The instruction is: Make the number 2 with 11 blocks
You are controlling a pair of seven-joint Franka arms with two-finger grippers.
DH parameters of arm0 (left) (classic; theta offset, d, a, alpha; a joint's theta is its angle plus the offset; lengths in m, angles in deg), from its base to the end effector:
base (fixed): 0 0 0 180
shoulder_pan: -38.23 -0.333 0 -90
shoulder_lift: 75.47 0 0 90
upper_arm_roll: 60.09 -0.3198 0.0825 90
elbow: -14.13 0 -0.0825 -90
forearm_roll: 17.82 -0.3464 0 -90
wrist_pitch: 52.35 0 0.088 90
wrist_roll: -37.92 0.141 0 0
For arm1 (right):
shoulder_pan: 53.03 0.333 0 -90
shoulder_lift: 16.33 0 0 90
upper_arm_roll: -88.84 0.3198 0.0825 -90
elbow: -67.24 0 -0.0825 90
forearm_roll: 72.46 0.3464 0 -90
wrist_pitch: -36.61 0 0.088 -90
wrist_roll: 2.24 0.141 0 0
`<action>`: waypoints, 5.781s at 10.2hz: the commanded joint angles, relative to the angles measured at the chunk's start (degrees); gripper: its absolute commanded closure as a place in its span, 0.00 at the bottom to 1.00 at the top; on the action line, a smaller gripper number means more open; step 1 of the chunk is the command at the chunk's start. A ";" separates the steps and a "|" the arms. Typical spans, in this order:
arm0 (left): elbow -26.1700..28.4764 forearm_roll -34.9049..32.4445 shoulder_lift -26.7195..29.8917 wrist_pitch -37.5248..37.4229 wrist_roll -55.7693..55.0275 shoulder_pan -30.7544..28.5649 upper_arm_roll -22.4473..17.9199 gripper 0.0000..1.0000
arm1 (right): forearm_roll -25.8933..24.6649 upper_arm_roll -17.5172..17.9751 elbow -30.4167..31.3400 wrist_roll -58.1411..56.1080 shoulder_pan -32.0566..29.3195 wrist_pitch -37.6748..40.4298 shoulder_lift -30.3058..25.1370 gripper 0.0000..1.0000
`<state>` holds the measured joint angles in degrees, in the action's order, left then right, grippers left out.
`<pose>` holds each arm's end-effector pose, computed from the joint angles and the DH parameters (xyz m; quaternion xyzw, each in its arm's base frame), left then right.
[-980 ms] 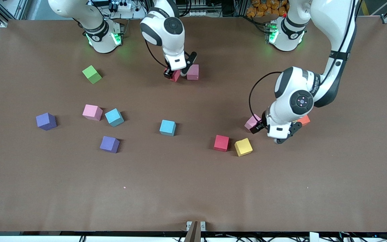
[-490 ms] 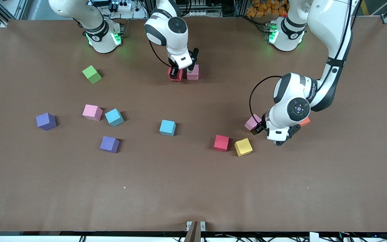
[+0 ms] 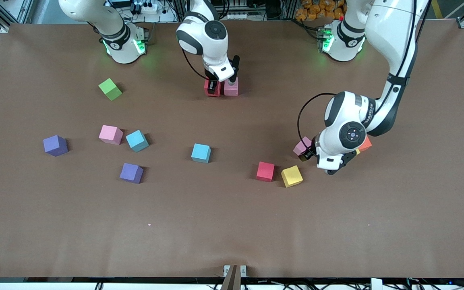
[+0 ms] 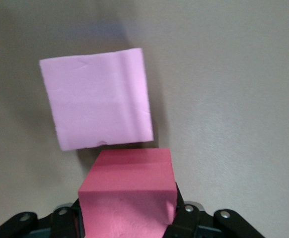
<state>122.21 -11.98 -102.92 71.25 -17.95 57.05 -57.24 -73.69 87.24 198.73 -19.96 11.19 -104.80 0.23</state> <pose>0.5363 -0.2196 0.2339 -0.9388 -0.3244 0.1128 0.0252 0.2282 0.4389 0.2156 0.7569 0.6509 -0.0496 0.0315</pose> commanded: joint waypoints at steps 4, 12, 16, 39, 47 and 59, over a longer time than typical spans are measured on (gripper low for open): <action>-0.41 1.18 -2.34 1.73 -0.38 1.31 -0.65 0.00 | -0.09 -0.07 -2.20 0.32 0.82 -1.50 2.95 0.74; -0.24 5.30 -3.14 3.32 -4.13 2.19 -0.48 0.75 | 0.70 0.37 -3.43 0.67 0.73 -0.62 4.01 0.74; 4.22 9.88 1.94 3.40 -23.70 2.90 4.07 0.77 | 2.99 0.72 -3.52 0.58 1.43 0.26 3.92 0.74; 26.13 6.56 9.35 29.33 -68.67 -1.77 33.62 0.79 | 3.78 -0.07 -24.50 8.80 -34.05 23.64 -0.94 0.00; 26.91 6.28 6.88 30.56 -74.64 1.58 33.97 0.78 | 11.75 0.28 -38.59 52.58 -31.09 15.50 16.91 0.00; 27.01 0.74 5.30 31.79 -74.73 1.75 33.98 0.75 | 9.84 0.11 -36.30 53.49 -28.45 9.05 23.43 0.00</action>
<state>149.14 -9.76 -97.23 101.55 -91.31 58.73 -23.50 -62.77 87.46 162.40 33.07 -17.49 -95.30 22.90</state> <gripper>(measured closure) 0.445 0.000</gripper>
